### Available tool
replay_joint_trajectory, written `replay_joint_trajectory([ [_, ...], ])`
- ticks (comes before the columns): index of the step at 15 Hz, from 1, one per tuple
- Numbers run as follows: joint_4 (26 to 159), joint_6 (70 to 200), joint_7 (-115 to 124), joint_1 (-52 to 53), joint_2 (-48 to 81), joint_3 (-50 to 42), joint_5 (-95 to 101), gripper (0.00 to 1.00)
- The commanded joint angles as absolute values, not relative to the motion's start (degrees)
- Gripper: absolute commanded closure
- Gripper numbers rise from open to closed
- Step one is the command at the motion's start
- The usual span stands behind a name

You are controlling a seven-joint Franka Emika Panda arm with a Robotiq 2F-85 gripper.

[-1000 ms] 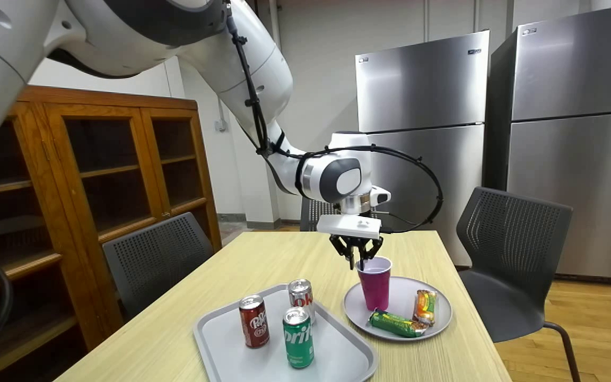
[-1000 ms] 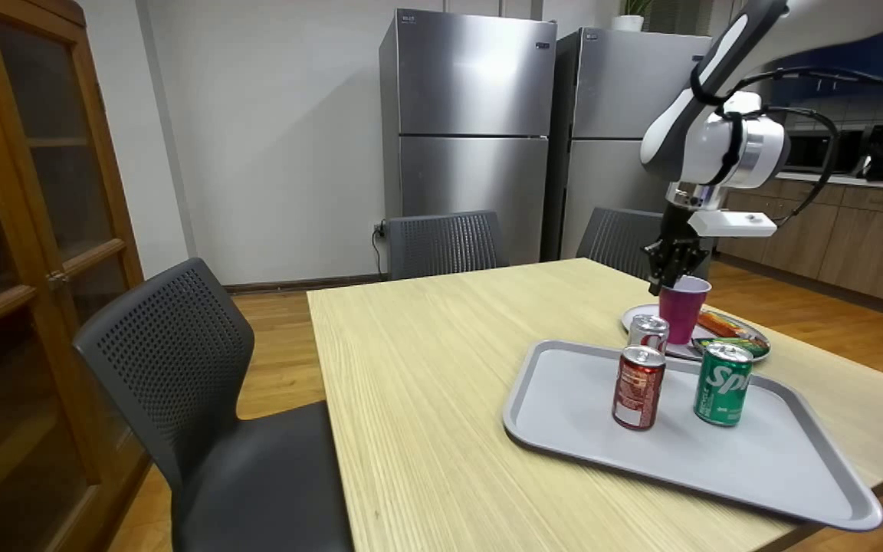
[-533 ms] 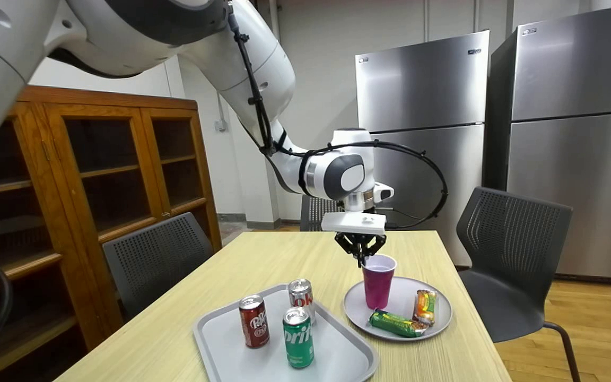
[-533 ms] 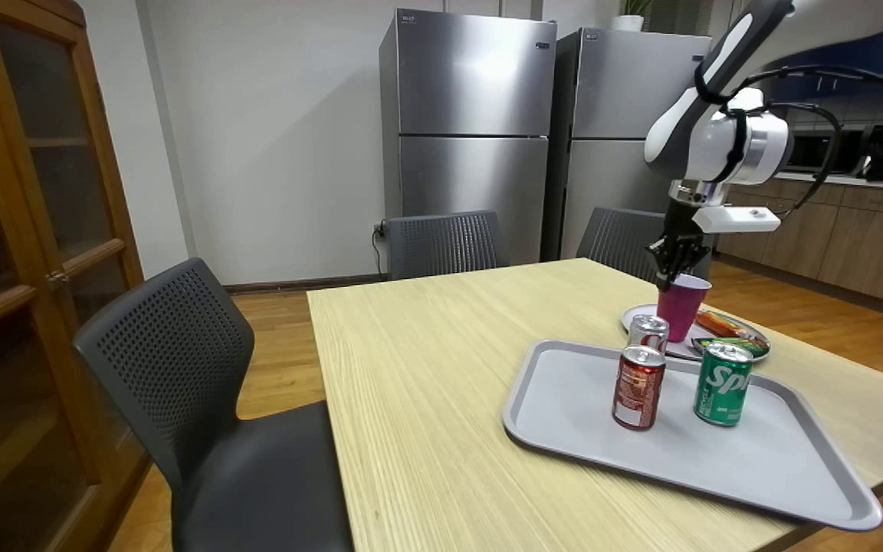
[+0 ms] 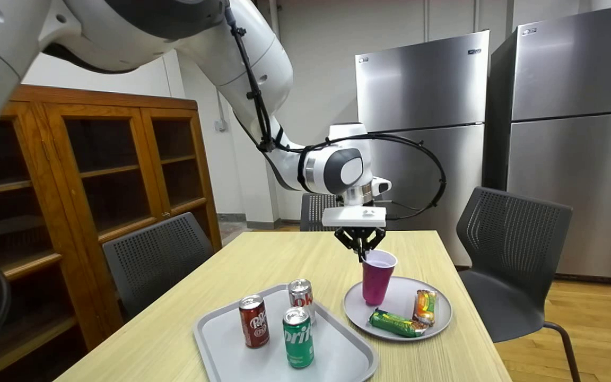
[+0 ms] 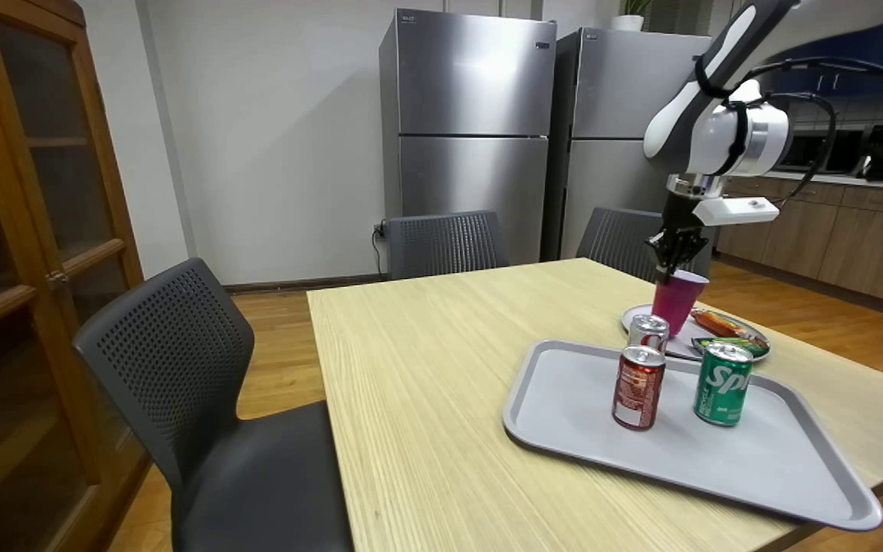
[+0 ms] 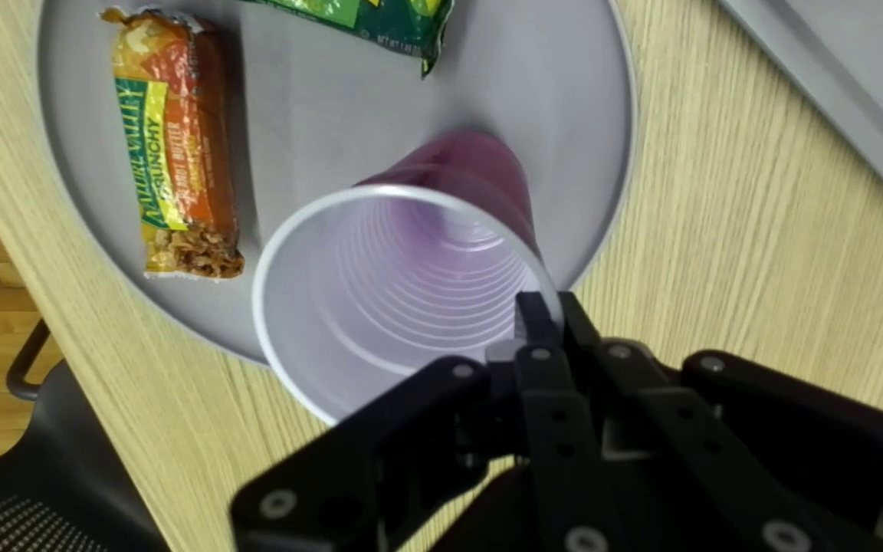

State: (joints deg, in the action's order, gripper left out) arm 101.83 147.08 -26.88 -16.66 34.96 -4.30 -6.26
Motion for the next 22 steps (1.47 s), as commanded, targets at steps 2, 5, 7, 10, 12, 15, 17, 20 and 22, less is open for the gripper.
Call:
replay_joint_trajectory([
  [2, 103.58, 146.48, -26.65, -17.59, 31.33, -2.09, -5.34, 0.99],
  [5, 104.32, 146.51, -27.27, -17.46, 29.96, -1.00, -5.67, 0.99],
  [7, 104.96, 146.74, -27.28, -16.98, 29.47, -0.39, -5.53, 0.99],
  [10, 106.18, 147.01, -27.48, -16.22, 28.84, 0.63, -5.35, 0.99],
  [12, 106.89, 147.28, -27.34, -15.41, 28.65, 1.17, -5.01, 0.99],
  [15, 108.01, 148.78, -26.19, -13.42, 28.48, 1.01, -3.81, 0.99],
  [17, 108.58, 150.17, -25.29, -11.83, 28.60, 0.32, -1.89, 0.99],
  [20, 109.17, 151.19, -24.05, -10.15, 28.83, -0.31, 1.02, 0.99],
  [22, 109.27, 151.94, -23.09, -9.31, 29.31, -0.67, 2.69, 0.99],
])
